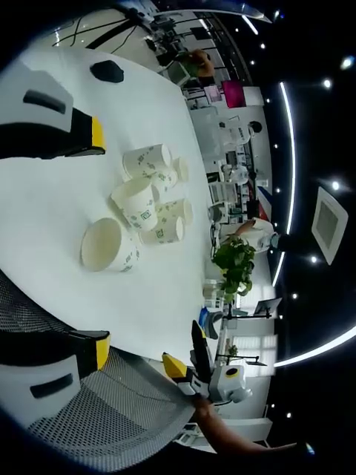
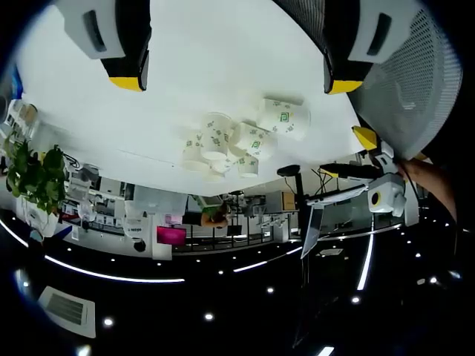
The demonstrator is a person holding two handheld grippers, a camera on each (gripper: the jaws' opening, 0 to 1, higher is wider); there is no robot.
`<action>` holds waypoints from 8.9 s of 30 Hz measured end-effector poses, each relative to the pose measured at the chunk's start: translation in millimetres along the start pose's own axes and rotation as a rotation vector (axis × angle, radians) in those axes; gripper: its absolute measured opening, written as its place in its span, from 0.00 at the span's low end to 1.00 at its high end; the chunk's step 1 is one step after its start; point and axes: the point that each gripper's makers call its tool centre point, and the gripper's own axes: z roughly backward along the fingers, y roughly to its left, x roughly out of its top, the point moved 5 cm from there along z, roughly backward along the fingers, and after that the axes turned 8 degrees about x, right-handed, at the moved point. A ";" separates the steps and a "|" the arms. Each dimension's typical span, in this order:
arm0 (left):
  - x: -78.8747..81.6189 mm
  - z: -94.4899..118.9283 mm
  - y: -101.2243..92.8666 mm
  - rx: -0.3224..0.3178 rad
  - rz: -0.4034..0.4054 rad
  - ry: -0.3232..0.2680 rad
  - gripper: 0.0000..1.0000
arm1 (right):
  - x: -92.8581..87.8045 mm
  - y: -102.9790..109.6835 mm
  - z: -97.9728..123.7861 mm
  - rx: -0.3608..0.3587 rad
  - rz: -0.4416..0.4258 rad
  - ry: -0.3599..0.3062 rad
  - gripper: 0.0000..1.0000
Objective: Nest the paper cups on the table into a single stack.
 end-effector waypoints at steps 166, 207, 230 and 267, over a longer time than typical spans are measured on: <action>53.9 -52.2 -1.1 -0.329 0.128 0.222 0.00 | 0.2 -1.4 1.0 0.015 0.053 -0.004 0.92; 56.0 -67.0 -20.5 -0.443 -0.611 0.448 0.00 | -1.4 -2.5 1.0 0.005 0.038 0.003 0.92; 32.1 -77.6 -38.9 -0.502 -0.758 0.545 0.00 | -0.6 -2.4 1.7 0.001 0.035 0.001 0.90; 82.9 -57.3 -28.0 -0.274 -0.208 0.040 0.31 | 1.9 -4.7 2.3 -0.005 0.025 -0.013 0.89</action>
